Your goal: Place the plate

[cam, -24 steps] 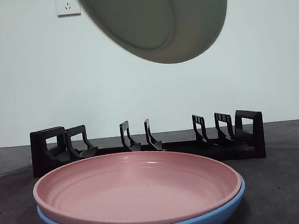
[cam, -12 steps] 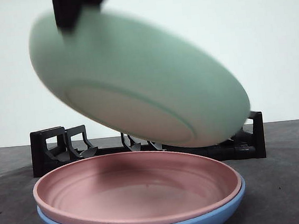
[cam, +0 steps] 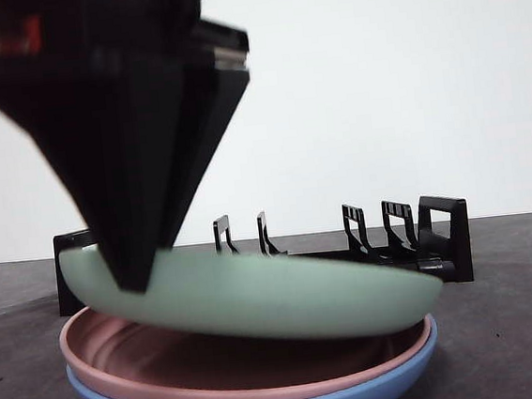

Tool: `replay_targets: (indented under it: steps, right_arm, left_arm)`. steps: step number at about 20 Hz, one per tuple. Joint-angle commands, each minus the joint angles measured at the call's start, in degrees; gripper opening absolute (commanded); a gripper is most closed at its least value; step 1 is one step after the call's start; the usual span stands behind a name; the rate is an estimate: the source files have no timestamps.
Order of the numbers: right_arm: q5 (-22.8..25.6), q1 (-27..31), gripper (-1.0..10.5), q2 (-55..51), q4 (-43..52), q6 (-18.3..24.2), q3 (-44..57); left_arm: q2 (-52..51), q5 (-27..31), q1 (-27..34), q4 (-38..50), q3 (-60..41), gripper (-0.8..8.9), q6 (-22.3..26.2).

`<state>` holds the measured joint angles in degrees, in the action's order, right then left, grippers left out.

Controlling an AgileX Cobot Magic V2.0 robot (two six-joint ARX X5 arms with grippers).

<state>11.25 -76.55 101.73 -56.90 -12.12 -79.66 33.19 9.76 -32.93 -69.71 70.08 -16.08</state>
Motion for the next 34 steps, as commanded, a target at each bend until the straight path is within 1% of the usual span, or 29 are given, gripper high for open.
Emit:
replay_targets:
  steps: [1,3,4,7,10,12,14,17,20,22,24,26,29,31,32,34]
  right_arm:
    - [0.7,-1.0,0.1,2.8,0.4,-1.0,-0.8]
    - [0.8,-1.1,0.1,3.7,0.8,-1.0,-0.8]
    - [0.9,-1.1,0.3,3.7,0.9,-1.2,-0.8]
    - [3.8,-1.4,4.0,3.3,2.4,-3.3,-0.8]
    - [3.6,-1.1,4.1,0.8,6.0,-3.3,-0.8]
    - [3.6,0.5,4.1,-2.3,5.5,-3.3,-0.8]
    - [3.6,3.4,4.1,-6.5,3.8,-3.3,-0.8]
    - [2.7,9.2,4.5,-14.8,2.0,-3.3,-0.8]
    - [2.1,16.9,5.0,-23.6,1.2,-3.3,-0.8]
    - [1.6,21.7,5.0,-29.0,-1.6,-3.3,-0.7]
    - [1.5,24.3,5.0,-35.3,-4.1,-3.3,0.6]
    - [1.7,25.1,5.0,-42.6,-4.4,-4.0,4.3]
    - [1.6,25.0,5.0,-52.8,-3.6,-7.6,11.5]
    - [0.1,24.9,5.0,-59.5,-3.3,-10.5,16.4]
    - [-0.6,24.9,5.0,-62.5,-3.3,-11.3,18.4]
    - [-0.7,24.9,5.0,-67.6,-3.6,-11.5,21.2]
  left_arm:
    - [0.1,0.2,-0.4,0.7,1.1,5.91,0.2]
    - [0.1,0.2,-0.4,0.9,1.1,5.91,0.2]
    - [0.1,0.2,-0.4,1.0,1.1,5.91,0.2]
    - [0.1,0.2,-0.4,1.1,1.1,5.90,0.2]
    - [0.1,0.2,-0.4,1.4,1.1,5.90,0.2]
    - [0.1,0.2,-0.4,1.4,1.1,5.91,0.2]
    - [0.1,0.2,-0.4,1.4,1.1,5.90,0.3]
    - [0.1,0.2,-0.4,1.4,1.1,5.91,0.5]
    - [0.1,0.2,-0.4,1.6,1.1,5.90,1.6]
    - [0.1,0.3,-0.4,1.6,1.1,5.90,2.6]
    - [0.1,0.3,-0.4,1.6,1.1,5.90,3.3]
    - [0.1,0.3,-0.4,1.6,1.1,5.90,3.3]
    - [0.1,0.3,-0.4,2.5,1.1,5.90,3.4]
    - [0.1,0.3,-0.4,2.9,1.0,5.90,3.4]
    - [0.1,0.3,-0.4,3.1,1.0,5.90,3.4]
    - [0.1,0.3,-0.4,3.7,1.0,5.90,3.4]
